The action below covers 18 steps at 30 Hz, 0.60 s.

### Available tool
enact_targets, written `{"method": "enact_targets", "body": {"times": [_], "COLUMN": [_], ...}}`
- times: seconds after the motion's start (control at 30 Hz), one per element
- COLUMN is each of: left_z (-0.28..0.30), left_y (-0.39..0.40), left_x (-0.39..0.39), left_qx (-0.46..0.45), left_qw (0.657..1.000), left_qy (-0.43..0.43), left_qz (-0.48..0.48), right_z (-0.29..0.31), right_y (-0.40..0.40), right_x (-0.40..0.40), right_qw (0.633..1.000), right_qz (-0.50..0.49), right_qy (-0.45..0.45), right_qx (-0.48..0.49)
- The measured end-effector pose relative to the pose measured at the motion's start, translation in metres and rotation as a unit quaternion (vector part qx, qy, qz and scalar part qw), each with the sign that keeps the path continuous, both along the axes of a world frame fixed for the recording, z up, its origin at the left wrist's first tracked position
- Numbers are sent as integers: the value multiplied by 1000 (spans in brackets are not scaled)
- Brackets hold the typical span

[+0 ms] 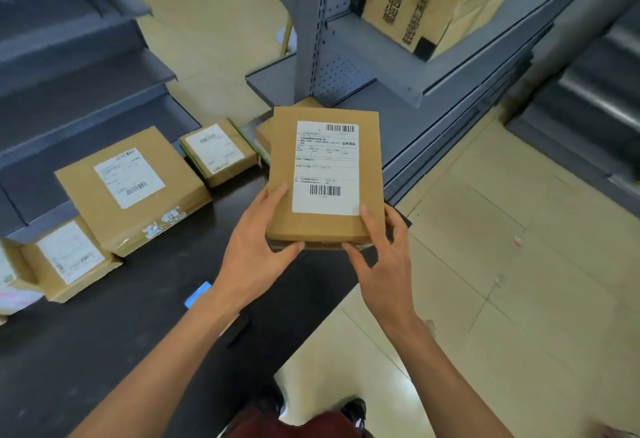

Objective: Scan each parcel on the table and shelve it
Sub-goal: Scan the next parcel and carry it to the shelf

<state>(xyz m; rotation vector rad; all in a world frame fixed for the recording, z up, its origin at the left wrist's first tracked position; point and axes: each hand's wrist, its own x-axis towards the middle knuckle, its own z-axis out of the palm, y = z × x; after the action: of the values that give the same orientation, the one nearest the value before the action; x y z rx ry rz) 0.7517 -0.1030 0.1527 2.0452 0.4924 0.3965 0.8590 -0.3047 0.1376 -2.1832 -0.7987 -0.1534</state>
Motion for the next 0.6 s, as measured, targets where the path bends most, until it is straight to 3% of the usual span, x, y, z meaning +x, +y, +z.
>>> {"method": "enact_targets", "body": {"times": [0.6], "left_z": [71], "left_y": [-265], "left_x": [133], "left_qx": [75], "left_qw": [978], "left_qy": [-46], "left_qz": [-191], "right_z": [49], "right_y": [-286], "right_x": [48], "right_qw": [976], "right_qz": [-187], "right_qy": [-40], "right_qx": [101]}}
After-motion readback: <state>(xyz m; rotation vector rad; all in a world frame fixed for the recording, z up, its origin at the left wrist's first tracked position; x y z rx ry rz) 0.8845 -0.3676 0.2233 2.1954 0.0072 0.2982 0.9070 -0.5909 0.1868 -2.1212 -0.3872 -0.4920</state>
